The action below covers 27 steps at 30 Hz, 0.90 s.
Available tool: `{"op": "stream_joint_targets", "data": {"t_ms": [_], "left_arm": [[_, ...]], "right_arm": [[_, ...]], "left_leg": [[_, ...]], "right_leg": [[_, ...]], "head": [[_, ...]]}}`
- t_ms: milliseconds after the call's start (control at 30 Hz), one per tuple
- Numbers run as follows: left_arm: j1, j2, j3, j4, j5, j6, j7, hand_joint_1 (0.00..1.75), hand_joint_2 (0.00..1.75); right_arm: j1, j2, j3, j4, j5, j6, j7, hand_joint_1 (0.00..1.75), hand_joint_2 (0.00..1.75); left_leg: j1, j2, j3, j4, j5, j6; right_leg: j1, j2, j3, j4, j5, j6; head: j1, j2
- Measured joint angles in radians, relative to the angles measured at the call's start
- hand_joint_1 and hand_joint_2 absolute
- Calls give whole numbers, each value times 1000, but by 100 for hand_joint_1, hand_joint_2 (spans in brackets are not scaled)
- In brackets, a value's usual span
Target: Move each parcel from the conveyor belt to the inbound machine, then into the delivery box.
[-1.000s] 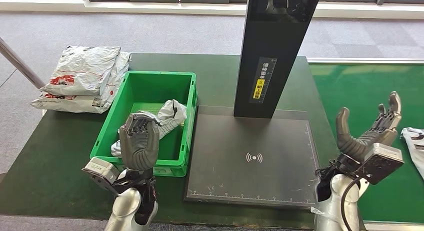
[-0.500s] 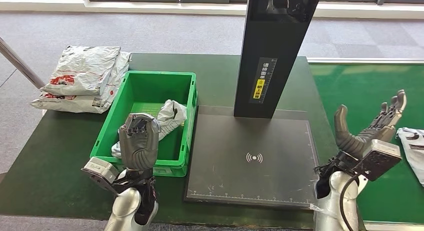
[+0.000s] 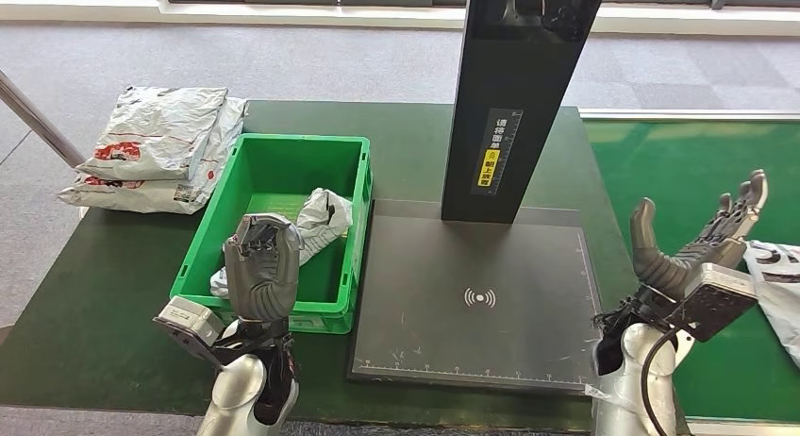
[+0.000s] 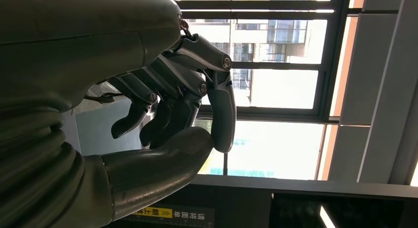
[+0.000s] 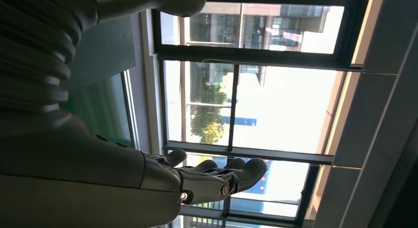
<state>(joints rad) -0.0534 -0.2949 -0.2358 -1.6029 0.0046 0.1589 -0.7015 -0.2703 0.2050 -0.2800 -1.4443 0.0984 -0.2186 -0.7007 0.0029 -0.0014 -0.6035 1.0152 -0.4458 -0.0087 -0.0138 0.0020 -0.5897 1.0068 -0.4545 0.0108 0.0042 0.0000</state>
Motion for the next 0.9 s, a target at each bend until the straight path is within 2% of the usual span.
{"op": "stream_joint_targets", "data": {"t_ms": [100, 133, 167, 267, 300, 900], "left_arm": [[0, 0, 0, 0, 0, 0, 0, 168, 175], [0, 0, 0, 0, 0, 0, 0, 168, 175], [0, 0, 0, 0, 0, 0, 0, 168, 175], [0, 0, 0, 0, 0, 0, 0, 168, 175], [0, 0, 0, 0, 0, 0, 0, 167, 175], [2, 0, 0, -10, -12, -8, 0, 161, 175]], "right_arm": [[0, 0, 0, 0, 0, -2, 0, 36, 175], [0, 0, 0, 0, 0, -2, 0, 41, 175], [0, 0, 0, 0, 0, -3, 0, 56, 175], [1, 0, 0, 0, 0, -3, 0, 154, 175], [2, 0, 0, 0, 0, -3, 0, 175, 175], [28, 0, 0, -8, 19, -14, 0, 175, 175]], "left_leg": [[0, 0, 0, 0, 0, 0], [0, 0, 0, 0, 0, 0], [0, 0, 0, 0, 0, 0], [0, 0, 0, 0, 0, 0], [0, 0, 0, 0, 0, 0], [0, 0, 0, 0, 0, 0]], "right_leg": [[0, 0, 0, 0, 0, 0], [0, 0, 0, 0, 0, 0], [0, 0, 0, 0, 0, 0], [0, 0, 0, 0, 0, 0], [0, 0, 0, 0, 0, 0], [0, 0, 0, 0, 0, 0]], "head": [[0, 0], [0, 0], [0, 0], [0, 0], [0, 0], [0, 0]]}}
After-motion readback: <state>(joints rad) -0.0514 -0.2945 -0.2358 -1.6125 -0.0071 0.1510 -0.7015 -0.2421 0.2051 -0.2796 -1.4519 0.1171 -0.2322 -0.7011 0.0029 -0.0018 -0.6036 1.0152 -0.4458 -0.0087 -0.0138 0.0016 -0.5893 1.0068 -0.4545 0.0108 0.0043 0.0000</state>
